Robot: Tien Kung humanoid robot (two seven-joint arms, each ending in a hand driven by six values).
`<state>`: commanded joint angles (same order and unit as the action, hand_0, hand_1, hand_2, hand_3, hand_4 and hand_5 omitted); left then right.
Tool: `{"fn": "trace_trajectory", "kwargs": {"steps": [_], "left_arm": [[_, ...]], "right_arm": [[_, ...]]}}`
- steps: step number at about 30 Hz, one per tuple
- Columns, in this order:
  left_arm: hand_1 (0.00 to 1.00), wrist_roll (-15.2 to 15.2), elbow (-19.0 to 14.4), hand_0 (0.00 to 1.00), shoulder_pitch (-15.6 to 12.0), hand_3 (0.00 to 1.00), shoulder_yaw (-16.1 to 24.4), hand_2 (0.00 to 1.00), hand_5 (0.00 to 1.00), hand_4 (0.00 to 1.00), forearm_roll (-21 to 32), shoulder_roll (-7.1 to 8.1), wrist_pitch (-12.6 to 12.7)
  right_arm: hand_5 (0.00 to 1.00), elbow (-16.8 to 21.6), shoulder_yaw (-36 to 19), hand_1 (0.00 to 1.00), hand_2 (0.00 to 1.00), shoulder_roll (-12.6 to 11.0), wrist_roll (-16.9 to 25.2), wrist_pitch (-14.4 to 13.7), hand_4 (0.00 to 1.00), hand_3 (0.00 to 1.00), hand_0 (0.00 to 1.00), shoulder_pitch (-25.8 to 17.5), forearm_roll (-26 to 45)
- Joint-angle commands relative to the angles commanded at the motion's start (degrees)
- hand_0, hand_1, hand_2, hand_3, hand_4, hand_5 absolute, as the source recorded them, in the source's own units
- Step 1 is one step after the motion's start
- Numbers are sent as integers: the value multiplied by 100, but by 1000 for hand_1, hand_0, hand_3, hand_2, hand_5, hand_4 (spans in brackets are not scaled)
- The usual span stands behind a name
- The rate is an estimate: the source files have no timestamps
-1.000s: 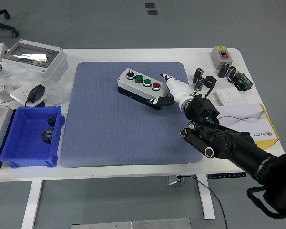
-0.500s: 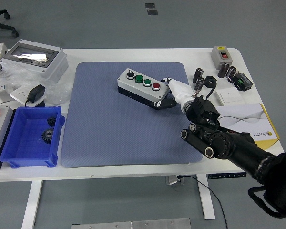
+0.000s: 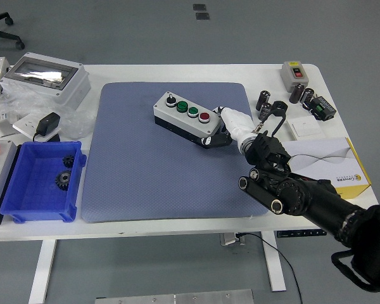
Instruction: Pick up the button,place it on the desk,press the button,press the button
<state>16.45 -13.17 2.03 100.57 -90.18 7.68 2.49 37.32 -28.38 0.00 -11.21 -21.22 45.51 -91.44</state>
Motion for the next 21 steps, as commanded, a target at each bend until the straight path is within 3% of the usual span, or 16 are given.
{"fn": "trace_trajectory", "kwargs": {"steps": [3,4,9,10,21], "left_arm": [[551,0,0,627,-2,613,-1,515,189,546,2,-4,0],[551,3,-1,627,-3,614,-2,515,188,545,4,-5,0],[551,6,-4,627,2,614,1,515,188,545,2,-2,2],[551,7,-4,627,4,614,2,515,188,545,0,0,2],[551,20,-11,627,-5,614,-9,515,188,544,20,14,12]], "right_arm": [[69,16,-26,460,408,0,41,-36,585,442,272,0,30],[30,17,-38,430,385,0,50,-39,418,398,261,4,35],[30,-24,-78,430,385,0,73,-16,418,398,261,17,32],[15,-38,-91,413,369,0,68,19,377,370,256,20,19],[2,103,-371,397,365,0,-92,865,342,365,247,31,-592]]}}
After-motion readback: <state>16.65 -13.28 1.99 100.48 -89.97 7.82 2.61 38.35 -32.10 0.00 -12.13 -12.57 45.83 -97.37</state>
